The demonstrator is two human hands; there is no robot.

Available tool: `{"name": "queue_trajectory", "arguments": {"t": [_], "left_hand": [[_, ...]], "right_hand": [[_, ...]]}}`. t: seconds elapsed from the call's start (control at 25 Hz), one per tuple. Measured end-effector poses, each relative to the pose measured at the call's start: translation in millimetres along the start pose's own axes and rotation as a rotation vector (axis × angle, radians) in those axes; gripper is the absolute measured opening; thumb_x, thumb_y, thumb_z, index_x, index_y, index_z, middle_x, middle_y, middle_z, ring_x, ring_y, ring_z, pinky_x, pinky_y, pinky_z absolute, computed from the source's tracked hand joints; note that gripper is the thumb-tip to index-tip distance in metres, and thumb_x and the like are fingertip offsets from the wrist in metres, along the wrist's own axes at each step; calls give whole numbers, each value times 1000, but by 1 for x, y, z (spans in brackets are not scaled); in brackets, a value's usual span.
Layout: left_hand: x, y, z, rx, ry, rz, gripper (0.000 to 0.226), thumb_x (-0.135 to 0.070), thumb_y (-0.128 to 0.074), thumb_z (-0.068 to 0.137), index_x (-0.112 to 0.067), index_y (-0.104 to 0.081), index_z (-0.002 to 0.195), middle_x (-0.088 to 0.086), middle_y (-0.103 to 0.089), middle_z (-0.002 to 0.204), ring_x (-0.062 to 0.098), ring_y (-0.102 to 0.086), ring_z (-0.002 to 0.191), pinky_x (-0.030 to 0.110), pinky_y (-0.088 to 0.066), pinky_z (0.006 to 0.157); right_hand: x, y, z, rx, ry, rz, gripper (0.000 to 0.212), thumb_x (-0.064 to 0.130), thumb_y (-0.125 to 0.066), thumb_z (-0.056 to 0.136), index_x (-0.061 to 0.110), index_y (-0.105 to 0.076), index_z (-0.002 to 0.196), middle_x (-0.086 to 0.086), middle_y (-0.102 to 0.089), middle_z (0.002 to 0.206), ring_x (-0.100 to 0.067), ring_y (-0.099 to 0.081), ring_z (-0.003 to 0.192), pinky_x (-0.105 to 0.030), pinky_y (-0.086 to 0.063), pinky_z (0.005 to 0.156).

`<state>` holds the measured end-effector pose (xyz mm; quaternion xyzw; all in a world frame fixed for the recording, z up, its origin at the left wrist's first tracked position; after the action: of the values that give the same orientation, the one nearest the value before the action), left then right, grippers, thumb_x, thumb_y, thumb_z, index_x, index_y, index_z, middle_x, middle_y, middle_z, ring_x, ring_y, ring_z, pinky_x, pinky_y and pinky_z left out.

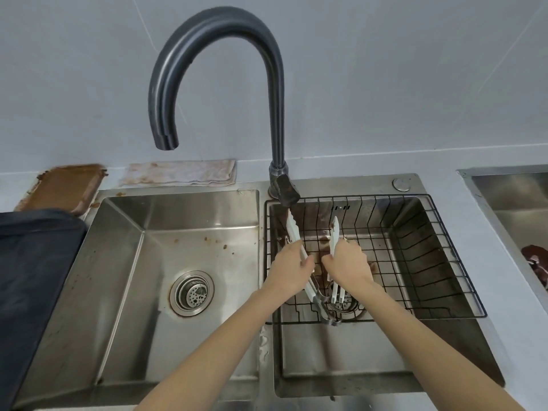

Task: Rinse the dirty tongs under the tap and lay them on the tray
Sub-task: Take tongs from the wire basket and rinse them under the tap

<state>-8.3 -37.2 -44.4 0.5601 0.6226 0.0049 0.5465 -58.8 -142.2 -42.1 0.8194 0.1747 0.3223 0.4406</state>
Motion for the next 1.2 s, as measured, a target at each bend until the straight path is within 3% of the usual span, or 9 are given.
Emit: {"name": "queue_trajectory", "arguments": {"t": [0.16,0.32,0.44,0.56,0.72,0.84,0.92,1.08,1.2], "left_hand": [[3,8,-15,-94,30,-96,42,-29,-49,92,-4,-48,126,15,-57,125,26,-58,110,29,-44,92],[11,24,-39,-162,83,-258,34,-27,-55,90,-4,-50,115,18,-64,111,34,-63,101,33,-49,83],[22,38,-59,-172,119,-357,28,-22,-55,90,-9,-47,114,15,-63,102,30,-67,84,33,-55,78],[40,48,-72,-178,178,-516,19,-13,-55,90,-11,-44,105,2,-55,86,10,-58,60,15,-54,47],[65,67,-83,-241,231,-625,9,-5,-52,89,-4,-50,98,14,-56,94,22,-63,64,22,-56,45],[80,85,-89,-248,254,-725,33,-3,-52,89,-10,-48,120,18,-61,99,25,-67,68,26,-58,50],[90,98,-90,-235,266,-802,59,-2,-54,89,-16,-34,142,13,-62,96,21,-66,65,26,-58,50],[109,121,-86,-227,242,-833,67,-4,-55,89,-21,-27,147,3,-62,81,18,-66,65,25,-58,50],[116,135,-76,-222,241,-830,69,-5,-55,90,-22,-23,148,6,-63,91,18,-67,68,26,-58,51]], "right_hand": [[7,2,-24,-28,29,48,11,16,-47,89,5,-47,87,-16,-49,107,-33,-56,92,-33,-40,69],[21,-4,-47,-75,83,99,20,15,-47,86,9,-41,68,-11,-46,91,-24,-47,74,-28,-37,58],[33,-10,-62,-82,126,114,14,18,-49,88,5,-53,92,-13,-53,100,-23,-48,81,-24,-35,60],[46,-20,-73,-87,174,130,28,16,-49,88,0,-53,110,-16,-56,113,-26,-52,89,-28,-37,69],[71,-31,-84,-87,239,160,37,20,-50,89,4,-49,123,-9,-53,113,-26,-56,99,-29,-40,74],[90,-39,-87,-109,309,183,39,22,-52,89,6,-49,124,-8,-55,116,-23,-55,104,-24,-38,77],[103,-45,-86,-116,330,197,39,25,-54,89,8,-50,124,-9,-57,119,-21,-54,105,-25,-39,78],[126,-57,-75,-88,318,252,41,32,-57,86,11,-53,122,-6,-61,115,-17,-56,98,-27,-44,78],[139,-62,-65,-65,297,279,51,38,-58,84,13,-50,128,-4,-62,117,-20,-60,106,-33,-51,89]]}}
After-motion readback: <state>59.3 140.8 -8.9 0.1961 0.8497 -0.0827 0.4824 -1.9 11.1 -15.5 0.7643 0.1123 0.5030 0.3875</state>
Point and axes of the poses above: each hand's wrist, its own z-axis towards the middle knuckle, its own y-axis out of the back of the hand, x = y × z, the point moved 2 cm from there along z, towards the middle knuckle
